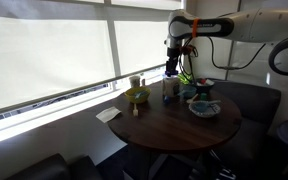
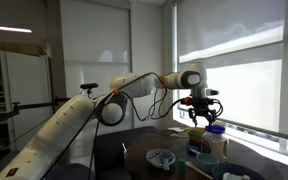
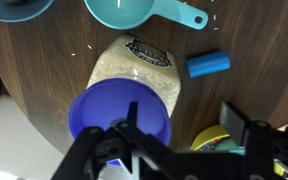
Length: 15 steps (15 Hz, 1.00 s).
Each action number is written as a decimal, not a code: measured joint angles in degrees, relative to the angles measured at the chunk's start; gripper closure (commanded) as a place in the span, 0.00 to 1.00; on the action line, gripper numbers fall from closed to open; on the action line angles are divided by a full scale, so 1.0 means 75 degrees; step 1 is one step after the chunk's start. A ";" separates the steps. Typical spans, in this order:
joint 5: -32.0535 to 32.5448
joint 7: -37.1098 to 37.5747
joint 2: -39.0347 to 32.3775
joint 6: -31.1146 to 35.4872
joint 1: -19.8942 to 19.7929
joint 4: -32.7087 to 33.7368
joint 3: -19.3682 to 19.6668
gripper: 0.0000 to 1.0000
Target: Pick up the blue lid from the clear jar of sugar and put it on the table
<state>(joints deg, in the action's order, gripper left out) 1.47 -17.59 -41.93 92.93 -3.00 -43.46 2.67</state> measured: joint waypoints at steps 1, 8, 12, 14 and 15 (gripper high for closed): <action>0.0005 0.0001 -0.0044 0.0008 -0.0001 0.0000 0.0007 0.40; 0.0272 -0.0048 -0.0100 0.0369 0.0015 0.0007 0.0061 0.98; 0.0342 -0.0068 -0.0099 0.0492 0.0072 0.0010 0.0061 0.98; 0.0362 -0.0080 -0.0099 0.0510 0.0108 0.0010 0.0061 0.98; 0.0399 -0.0103 -0.0097 0.0519 0.0132 0.0013 0.0061 0.98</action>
<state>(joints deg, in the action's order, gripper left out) 4.47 -18.36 -42.66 96.82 -2.00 -43.37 3.13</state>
